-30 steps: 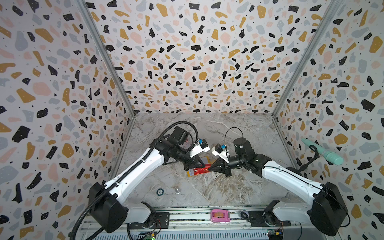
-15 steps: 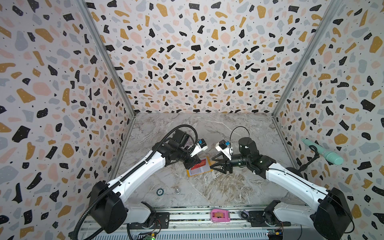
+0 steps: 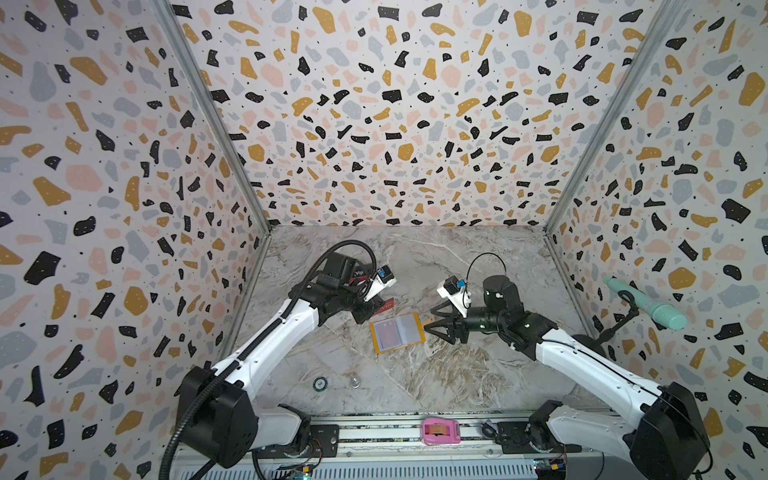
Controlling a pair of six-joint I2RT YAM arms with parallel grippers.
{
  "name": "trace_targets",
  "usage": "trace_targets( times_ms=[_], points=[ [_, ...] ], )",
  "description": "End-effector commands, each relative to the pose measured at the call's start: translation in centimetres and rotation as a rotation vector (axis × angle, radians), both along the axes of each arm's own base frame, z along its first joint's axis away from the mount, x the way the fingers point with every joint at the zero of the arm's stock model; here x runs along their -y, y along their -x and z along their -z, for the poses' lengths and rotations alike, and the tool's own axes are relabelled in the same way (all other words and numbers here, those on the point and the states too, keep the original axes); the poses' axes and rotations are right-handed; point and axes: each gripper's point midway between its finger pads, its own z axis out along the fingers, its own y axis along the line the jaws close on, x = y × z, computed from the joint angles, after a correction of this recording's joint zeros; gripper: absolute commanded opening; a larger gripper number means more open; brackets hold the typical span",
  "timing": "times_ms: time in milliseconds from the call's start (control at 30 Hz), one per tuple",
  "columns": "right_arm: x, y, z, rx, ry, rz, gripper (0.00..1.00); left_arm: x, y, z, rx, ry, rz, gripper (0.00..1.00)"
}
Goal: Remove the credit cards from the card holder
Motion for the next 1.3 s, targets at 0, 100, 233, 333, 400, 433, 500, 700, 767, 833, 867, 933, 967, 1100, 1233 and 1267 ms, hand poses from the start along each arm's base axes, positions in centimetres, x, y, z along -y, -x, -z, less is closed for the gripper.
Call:
trace_targets(
  times_ms=[0,100,233,333,400,433,500,700,767,833,867,933,967,1100,1233,1267],
  points=[
    [0.2,-0.3,-1.2,0.033,-0.023,0.021,0.67,-0.8,-1.6,-1.6,0.118,0.005,0.06,0.0],
    [0.3,-0.4,-1.1,0.036,-0.02,0.027,0.68,-2.0,-2.7,-1.0,0.162,-0.022,0.093,0.0],
    [0.3,-0.4,-0.9,0.037,-0.014,0.027,0.69,-3.3,-4.6,-0.8,0.174,-0.03,0.09,0.0],
    [0.3,-0.4,-0.8,0.037,-0.011,0.029,0.69,-3.7,-5.6,-1.1,0.203,-0.013,0.138,0.0],
    [0.3,-0.3,-0.9,0.031,-0.008,0.021,0.69,-3.9,-5.5,-0.9,0.234,0.005,0.216,0.0],
    [0.3,-0.2,-1.1,0.03,-0.005,0.016,0.69,-4.0,-5.7,-0.7,0.241,0.004,0.235,0.0],
    [0.5,0.0,-1.1,0.027,-0.005,0.017,0.69,-4.3,-6.5,-0.6,0.242,-0.015,0.238,0.0],
    [0.7,0.1,-1.4,0.033,-0.01,0.027,0.7,-5.3,-8.2,0.6,0.184,-0.125,0.315,0.0],
    [0.7,0.0,-1.4,0.035,-0.009,0.031,0.7,-5.4,-9.0,0.5,0.17,-0.13,0.33,0.0],
    [0.7,-0.1,-1.2,0.033,-0.006,0.036,0.7,-5.4,-9.8,0.6,0.161,-0.138,0.343,0.0],
    [0.7,0.0,-1.1,0.029,-0.003,0.036,0.7,-5.3,-10.0,0.6,0.158,-0.141,0.35,0.0],
    [0.8,-0.1,-1.0,0.029,0.003,0.041,0.71,-5.3,-10.5,0.9,0.147,-0.137,0.354,0.0],
    [0.9,-0.2,-0.9,0.028,0.005,0.046,0.71,-5.2,-10.7,1.0,0.144,-0.137,0.355,0.0],
    [1.0,-0.2,-0.9,0.032,0.006,0.053,0.71,-5.0,-11.4,2.1,0.125,-0.121,0.34,0.0],
    [0.9,-0.4,-0.7,0.029,0.009,0.056,0.71,-5.0,-11.9,3.0,0.122,-0.111,0.324,0.0],
    [0.9,-0.4,-0.7,0.028,0.009,0.055,0.71,-5.0,-12.4,3.1,0.134,-0.11,0.305,0.0]
  ],
)
